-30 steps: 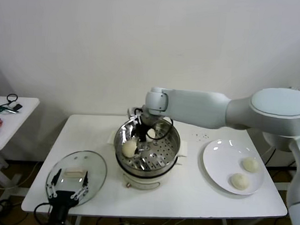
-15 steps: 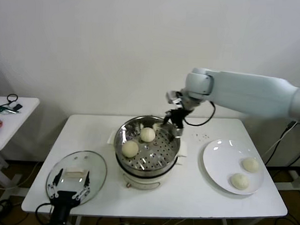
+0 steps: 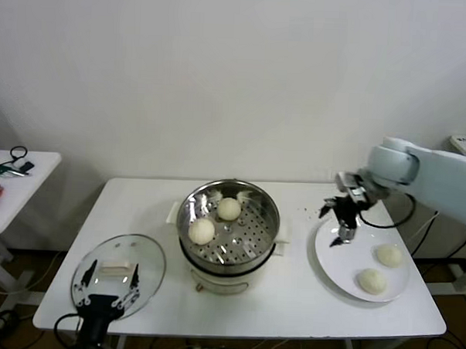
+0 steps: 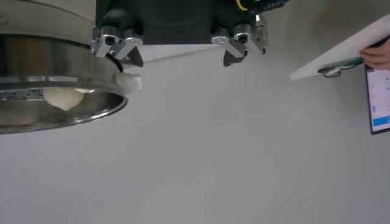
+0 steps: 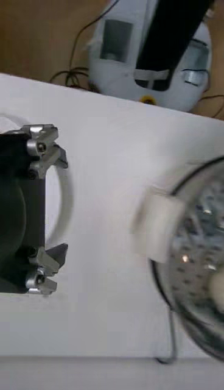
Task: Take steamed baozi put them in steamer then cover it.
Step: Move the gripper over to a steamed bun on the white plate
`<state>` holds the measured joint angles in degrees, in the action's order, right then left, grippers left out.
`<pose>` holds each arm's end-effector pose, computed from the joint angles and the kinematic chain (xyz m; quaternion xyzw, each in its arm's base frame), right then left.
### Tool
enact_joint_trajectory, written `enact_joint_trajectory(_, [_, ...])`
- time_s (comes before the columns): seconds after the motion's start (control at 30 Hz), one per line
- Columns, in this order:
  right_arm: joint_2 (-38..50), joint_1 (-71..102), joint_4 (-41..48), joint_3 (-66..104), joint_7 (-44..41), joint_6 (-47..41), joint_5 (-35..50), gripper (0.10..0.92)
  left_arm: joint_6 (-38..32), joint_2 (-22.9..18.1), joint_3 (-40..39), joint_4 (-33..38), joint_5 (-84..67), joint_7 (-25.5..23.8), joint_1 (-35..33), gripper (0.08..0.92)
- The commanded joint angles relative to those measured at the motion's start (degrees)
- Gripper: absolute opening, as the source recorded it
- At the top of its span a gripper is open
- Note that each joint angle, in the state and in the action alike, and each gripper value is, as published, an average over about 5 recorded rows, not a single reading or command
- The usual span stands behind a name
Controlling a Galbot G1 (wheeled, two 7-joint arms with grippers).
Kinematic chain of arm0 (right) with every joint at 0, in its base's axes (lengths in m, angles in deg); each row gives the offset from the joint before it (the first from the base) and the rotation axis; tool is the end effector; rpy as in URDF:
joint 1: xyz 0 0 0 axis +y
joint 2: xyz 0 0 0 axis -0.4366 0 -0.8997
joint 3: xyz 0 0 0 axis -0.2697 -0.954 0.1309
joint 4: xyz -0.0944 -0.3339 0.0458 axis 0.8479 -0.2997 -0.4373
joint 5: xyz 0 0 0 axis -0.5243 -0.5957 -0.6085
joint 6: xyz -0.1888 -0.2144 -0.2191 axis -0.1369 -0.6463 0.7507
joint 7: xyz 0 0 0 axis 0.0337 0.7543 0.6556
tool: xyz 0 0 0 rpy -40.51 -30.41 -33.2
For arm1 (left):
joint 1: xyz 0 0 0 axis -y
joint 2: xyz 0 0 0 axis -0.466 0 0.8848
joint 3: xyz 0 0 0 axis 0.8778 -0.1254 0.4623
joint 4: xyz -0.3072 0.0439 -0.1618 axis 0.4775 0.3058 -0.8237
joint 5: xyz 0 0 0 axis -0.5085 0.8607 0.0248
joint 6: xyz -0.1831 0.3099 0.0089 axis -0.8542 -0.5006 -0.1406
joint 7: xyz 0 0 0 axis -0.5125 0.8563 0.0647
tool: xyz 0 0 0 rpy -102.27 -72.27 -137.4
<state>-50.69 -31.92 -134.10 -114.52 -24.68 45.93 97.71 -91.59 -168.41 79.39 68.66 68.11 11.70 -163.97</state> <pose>0.4981 -0.1523 -0.1042 0.5405 -0.5408 0.4978 0.4094 0.1023 0.0479 -0.3034 0.0372 -0.9916 -0.1119 0.0528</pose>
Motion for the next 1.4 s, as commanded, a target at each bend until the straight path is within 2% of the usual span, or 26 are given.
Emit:
enact_joint_trajectory(0.03, [9.14,14.98,2.44,9.62,-0.7,1.19,-10.84,0.823,0.05,-0.03,0.07,-0.09,0.01,-0.02,-0.24,0.823])
enact_joint_trajectory(0.47, [6.07,28.01,11.5,19.65,-1.87,3.39,-17.24,0.823,0.09,-0.45,-0.37,-1.02,1.06,-0.14,0.01,0.823])
enact_joint_trajectory(1.07, [0.46,28.8,16.77,19.01,-2.64,4.4,-18.38,0.821,0.17,-0.66,-0.13,-3.3,0.96,0.12,1.17,0.823])
enact_joint_trajectory(1.4, [-0.45,27.22,17.28,17.18,-3.21,4.69,-18.36,0.741,0.27,-0.7,-0.19,-3.45,1.01,0.12,1.35,0.823])
